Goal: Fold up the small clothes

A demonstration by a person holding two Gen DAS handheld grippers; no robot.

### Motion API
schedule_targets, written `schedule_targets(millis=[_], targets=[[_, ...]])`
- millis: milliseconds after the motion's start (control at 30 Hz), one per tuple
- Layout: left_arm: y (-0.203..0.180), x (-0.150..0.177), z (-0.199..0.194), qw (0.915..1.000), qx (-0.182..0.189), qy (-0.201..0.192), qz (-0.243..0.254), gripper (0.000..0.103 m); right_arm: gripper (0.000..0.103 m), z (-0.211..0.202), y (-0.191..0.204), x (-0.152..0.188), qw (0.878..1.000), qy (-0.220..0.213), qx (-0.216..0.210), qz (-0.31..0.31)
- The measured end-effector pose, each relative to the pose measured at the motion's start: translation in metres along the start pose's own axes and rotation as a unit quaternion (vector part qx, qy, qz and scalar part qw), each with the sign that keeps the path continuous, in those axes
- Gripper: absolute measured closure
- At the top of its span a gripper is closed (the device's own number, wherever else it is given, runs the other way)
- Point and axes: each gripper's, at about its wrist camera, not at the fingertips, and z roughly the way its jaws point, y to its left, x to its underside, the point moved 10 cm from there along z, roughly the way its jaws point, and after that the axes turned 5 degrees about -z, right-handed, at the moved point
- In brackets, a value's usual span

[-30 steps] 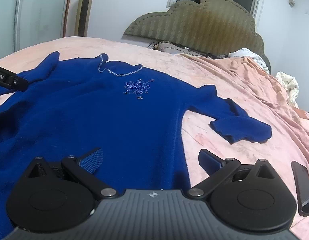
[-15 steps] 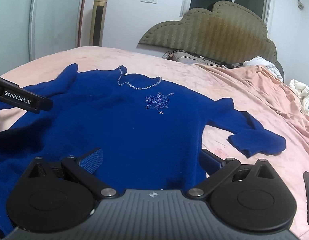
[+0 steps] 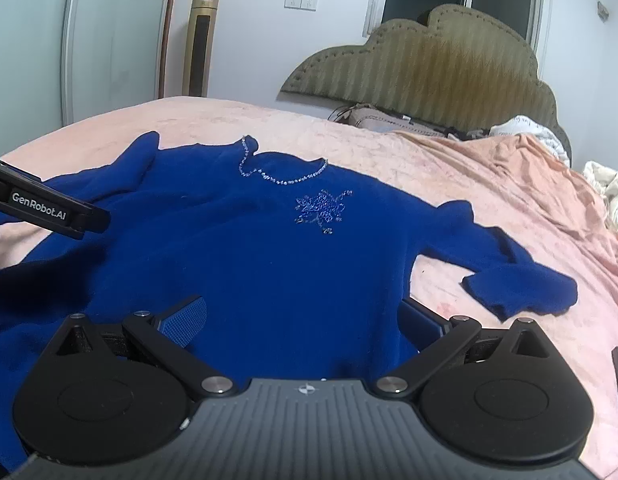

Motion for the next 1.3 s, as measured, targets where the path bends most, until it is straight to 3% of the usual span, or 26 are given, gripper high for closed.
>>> schedule_targets(millis=[200,267,400,567,700,800,833,933,967,1033,1200,1300], targets=[[-0.008,-0.001,-0.002,0.9998,0.017,-0.005,0.007,0.0,0.004,0.007,-0.028,0.001,0.999,-0.004,0.033,0.024],[-0.012,-0.001,-0.002,0.9997,0.022,-0.006,0.012,0.0,0.012,0.01,-0.045,0.003,0.998,-0.001,0.046,0.043],[-0.025,-0.005,0.001,0.9991,0.029,-0.009,0.029,0.0,0.016,0.02,-0.082,0.008,0.995,0.005,0.08,0.061],[-0.039,-0.007,0.005,0.9982,0.036,-0.01,0.046,0.0,0.028,0.048,-0.13,0.019,0.988,0.035,0.145,0.037],[-0.047,-0.006,0.011,0.9976,0.038,-0.006,0.057,0.0,0.032,0.075,-0.156,0.028,0.983,0.064,0.173,0.01],[-0.05,-0.004,0.016,0.9974,0.038,-0.001,0.062,0.0,0.034,0.095,-0.168,0.035,0.981,0.084,0.172,0.012],[-0.05,-0.004,0.018,0.9973,0.037,0.0,0.063,0.0,0.039,0.1,-0.172,0.037,0.982,0.088,0.169,0.019],[-0.05,-0.005,0.021,0.9974,0.031,-0.001,0.065,0.0,0.062,0.106,-0.179,0.039,0.983,0.086,0.151,0.055],[-0.049,-0.006,0.023,0.9975,0.029,-0.001,0.064,0.0,0.079,0.106,-0.181,0.039,0.983,0.084,0.15,0.069],[-0.049,-0.005,0.026,0.9977,0.029,0.003,0.062,0.0,0.092,0.103,-0.191,0.039,0.978,0.075,0.168,0.095],[-0.053,-0.004,0.03,0.9972,0.032,0.006,0.067,0.0,0.093,0.097,-0.217,0.036,0.971,0.044,0.129,0.195],[-0.054,-0.005,0.03,0.9969,0.028,0.002,0.074,0.0,0.093,0.088,-0.247,0.028,0.958,0.015,0.094,0.271]])
